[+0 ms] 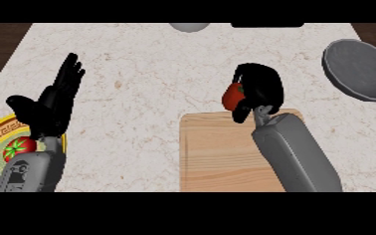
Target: Pick the bell pepper from the cutting board and place it in the pan
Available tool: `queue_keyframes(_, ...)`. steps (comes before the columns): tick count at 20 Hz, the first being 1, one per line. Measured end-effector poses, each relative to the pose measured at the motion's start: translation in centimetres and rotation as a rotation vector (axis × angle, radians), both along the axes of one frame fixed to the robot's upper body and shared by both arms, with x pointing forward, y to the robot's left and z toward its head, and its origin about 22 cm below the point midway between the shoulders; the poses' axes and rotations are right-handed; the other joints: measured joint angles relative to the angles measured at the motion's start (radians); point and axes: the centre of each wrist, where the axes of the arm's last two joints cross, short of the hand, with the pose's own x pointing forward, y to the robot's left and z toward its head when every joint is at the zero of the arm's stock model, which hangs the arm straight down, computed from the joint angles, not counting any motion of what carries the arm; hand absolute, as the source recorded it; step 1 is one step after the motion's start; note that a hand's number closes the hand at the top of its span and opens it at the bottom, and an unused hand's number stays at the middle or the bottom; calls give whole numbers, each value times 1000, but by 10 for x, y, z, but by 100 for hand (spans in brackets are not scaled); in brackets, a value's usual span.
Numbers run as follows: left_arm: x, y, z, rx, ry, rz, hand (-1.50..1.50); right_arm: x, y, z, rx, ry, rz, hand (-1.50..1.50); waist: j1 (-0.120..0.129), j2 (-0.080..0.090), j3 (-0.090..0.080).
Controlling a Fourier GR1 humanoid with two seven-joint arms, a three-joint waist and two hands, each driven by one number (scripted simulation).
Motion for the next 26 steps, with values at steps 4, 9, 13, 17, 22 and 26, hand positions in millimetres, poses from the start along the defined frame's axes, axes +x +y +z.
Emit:
queue_keyframes(4, 3, -1, 6, -4, -5, 3, 0, -8, -6, 31, 33, -189, -40, 150, -3, -1, 0)
queue_keyframes(9, 2, -6, 6, -6, -5, 1, 0, -6, -31, 64, 73, -339, -139, 150, 1, 1, 0)
queue_keyframes(13, 4, -1, 7, -5, -8, 0, 0, 1, -64, 78, 155, -429, -209, 150, 2, 3, 0)
queue_keyframes(17, 6, -4, 12, -5, -8, -5, 0, 11, -112, 86, 279, -496, -277, 150, 5, 5, 1)
queue_keyframes(22, 4, -10, 9, -1, -15, -4, 0, 23, -184, 72, 280, -525, -350, 150, 10, 8, 1)
queue_keyframes(26, 1, -8, 1, -1, -15, -13, 0, 31, -242, 62, 237, -541, -397, 150, 18, 11, 1)
